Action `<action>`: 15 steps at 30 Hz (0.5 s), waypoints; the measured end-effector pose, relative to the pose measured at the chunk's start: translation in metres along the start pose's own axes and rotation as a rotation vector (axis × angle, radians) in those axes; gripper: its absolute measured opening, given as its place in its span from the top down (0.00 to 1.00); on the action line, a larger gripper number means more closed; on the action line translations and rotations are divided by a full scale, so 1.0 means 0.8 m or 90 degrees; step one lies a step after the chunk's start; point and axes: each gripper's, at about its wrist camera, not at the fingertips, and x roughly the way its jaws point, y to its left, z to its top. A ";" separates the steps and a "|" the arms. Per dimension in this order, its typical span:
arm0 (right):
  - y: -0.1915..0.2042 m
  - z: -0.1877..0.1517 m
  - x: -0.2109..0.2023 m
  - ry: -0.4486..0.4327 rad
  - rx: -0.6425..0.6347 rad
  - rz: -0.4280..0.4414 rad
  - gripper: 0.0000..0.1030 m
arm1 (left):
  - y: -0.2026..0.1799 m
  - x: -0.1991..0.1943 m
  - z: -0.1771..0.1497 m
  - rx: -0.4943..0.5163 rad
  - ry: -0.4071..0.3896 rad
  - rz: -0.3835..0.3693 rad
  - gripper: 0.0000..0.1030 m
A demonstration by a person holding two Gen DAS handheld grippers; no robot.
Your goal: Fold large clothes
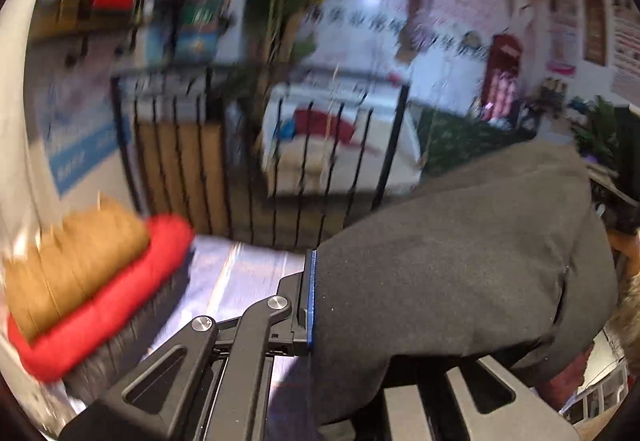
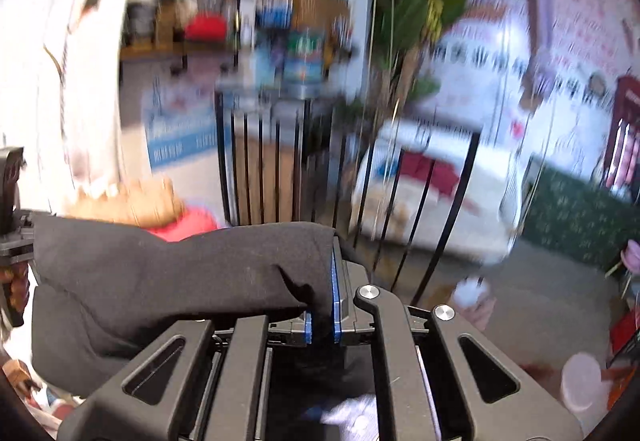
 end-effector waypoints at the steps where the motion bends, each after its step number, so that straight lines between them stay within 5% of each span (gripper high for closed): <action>1: -0.003 0.015 -0.032 -0.032 -0.001 -0.003 0.93 | -0.007 -0.027 0.025 0.016 -0.033 -0.011 0.97; 8: -0.005 0.099 -0.178 -0.204 0.001 -0.022 0.93 | -0.080 -0.171 0.156 0.141 -0.203 -0.069 0.97; 12: -0.033 0.126 -0.183 -0.236 0.031 -0.011 0.93 | -0.097 -0.196 0.203 0.184 -0.269 -0.081 0.97; 15: -0.051 0.129 -0.141 -0.210 0.062 -0.026 0.93 | -0.098 -0.156 0.232 0.164 -0.243 -0.087 0.97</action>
